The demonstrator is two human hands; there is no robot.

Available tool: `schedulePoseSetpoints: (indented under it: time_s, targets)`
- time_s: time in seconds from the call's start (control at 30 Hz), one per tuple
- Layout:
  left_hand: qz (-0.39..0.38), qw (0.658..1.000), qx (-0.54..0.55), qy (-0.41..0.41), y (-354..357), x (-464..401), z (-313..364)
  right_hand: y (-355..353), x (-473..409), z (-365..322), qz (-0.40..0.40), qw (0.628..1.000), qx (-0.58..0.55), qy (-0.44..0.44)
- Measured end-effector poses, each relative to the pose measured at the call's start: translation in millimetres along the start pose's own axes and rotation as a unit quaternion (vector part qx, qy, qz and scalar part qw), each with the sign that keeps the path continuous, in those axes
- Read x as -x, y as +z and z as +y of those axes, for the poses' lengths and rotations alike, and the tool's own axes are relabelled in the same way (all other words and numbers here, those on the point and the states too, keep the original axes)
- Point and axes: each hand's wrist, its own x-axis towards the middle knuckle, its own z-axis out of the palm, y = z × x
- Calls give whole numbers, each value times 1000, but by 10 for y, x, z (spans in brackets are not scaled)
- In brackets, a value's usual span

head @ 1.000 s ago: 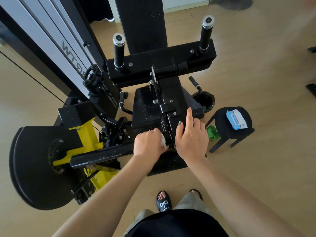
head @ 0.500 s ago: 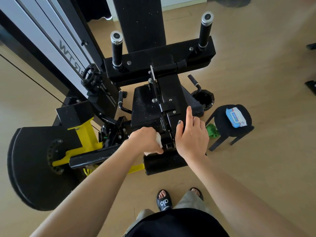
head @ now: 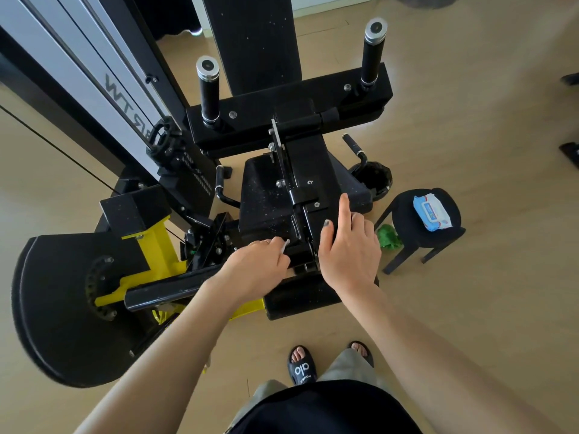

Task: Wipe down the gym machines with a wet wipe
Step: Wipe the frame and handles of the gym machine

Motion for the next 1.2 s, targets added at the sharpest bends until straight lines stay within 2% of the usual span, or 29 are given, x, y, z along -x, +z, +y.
schedulePoseSetpoints:
  time_s: [0.1,0.17,0.23,0.33,0.4,0.53,0.7,0.87,1.07,1.2]
  targets:
    - [-146,987,61,-29,-183,-151,0,2,-7,-11,0,1000,2,2]
    - [-183,979,89,-9,-296,-213,-5,3,-11,-7,-1,1000,5,3]
    - [-138,987,71,32,-408,-232,-1,1,-12,-2,-5,1000,7,3]
    - [-103,983,141,-56,-482,-270,19,1,-10,-4,-3,1000,6,2]
    - [-78,992,101,2,-480,-279,-12,5,-13,-5,-2,1000,6,3]
    - [-57,991,109,44,-379,-211,-90,6,-14,-5,-7,1000,3,4]
    - [-21,992,126,-1,-134,-180,-27,16,-21,-11,-7,1000,3,5]
    - [-48,998,34,17,-121,-234,37,10,-17,-19,-4,1000,2,7]
    - [-173,984,51,-4,-262,-453,96,25,-17,-21,-2,1000,9,8]
    - [-199,979,29,3,-312,-505,90,13,-16,-22,-3,1000,9,7]
